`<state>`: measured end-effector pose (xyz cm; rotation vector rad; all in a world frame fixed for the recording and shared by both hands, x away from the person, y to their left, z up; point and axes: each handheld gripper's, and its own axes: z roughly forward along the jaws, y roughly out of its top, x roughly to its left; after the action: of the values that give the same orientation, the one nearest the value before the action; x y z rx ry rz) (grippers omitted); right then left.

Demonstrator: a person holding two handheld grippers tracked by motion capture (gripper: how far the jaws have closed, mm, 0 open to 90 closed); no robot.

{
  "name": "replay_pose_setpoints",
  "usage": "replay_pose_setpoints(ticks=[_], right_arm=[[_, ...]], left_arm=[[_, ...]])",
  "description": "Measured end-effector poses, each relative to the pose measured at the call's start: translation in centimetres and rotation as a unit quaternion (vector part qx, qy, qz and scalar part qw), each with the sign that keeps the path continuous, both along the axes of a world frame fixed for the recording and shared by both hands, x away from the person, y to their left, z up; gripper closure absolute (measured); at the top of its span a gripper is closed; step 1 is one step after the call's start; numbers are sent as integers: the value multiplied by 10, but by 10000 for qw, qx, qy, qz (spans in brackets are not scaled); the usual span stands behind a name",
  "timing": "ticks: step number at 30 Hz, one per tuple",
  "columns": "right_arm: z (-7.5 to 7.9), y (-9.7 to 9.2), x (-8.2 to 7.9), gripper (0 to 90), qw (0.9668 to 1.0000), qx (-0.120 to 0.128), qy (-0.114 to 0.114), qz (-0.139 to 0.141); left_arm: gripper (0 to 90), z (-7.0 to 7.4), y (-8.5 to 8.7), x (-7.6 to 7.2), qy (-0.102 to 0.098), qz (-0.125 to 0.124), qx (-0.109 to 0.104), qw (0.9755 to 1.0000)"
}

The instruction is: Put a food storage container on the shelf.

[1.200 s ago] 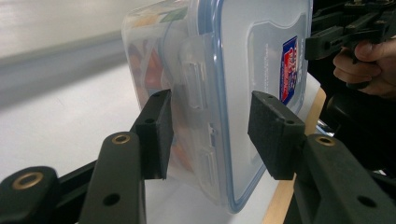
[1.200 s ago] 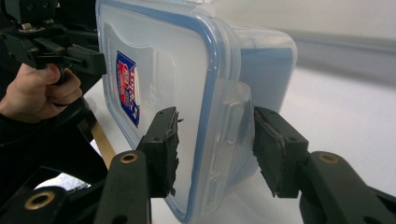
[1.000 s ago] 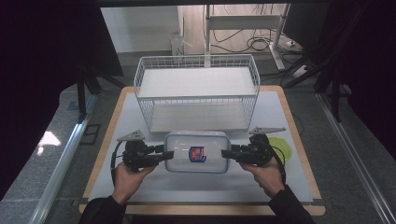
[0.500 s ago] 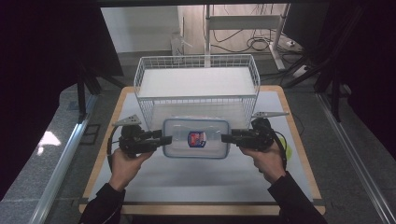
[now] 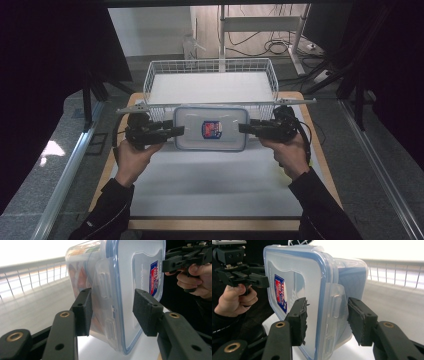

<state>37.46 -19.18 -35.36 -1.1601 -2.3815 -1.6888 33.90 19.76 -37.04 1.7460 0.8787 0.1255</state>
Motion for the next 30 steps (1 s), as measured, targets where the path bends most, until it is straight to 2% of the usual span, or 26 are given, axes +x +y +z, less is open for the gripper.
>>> replay_pose_setpoints(ticks=[7,11,17,18,19,24,30], right_arm=[[23,7,16,513,9999,56,-116,12],[33,11,27,512,9999,108,-129,7],[48,15,41,513,9997,157,-184,-19],[53,16,47,512,9997,152,-205,-41],[53,16,47,512,9997,152,-205,-41],[67,18,62,510,9994,208,-227,-174],[73,20,78,508,9994,216,-173,-226]], left_arm=[[514,19,6,11,-28,74,-66,9999],[515,33,12,24,-87,100,-123,9998],[515,45,16,39,-122,106,-182,9997],[516,49,17,46,-119,100,-202,9997],[516,49,17,46,-119,100,-202,9997],[516,58,19,65,-105,85,-265,9996],[517,62,19,81,-36,97,-313,9995]])
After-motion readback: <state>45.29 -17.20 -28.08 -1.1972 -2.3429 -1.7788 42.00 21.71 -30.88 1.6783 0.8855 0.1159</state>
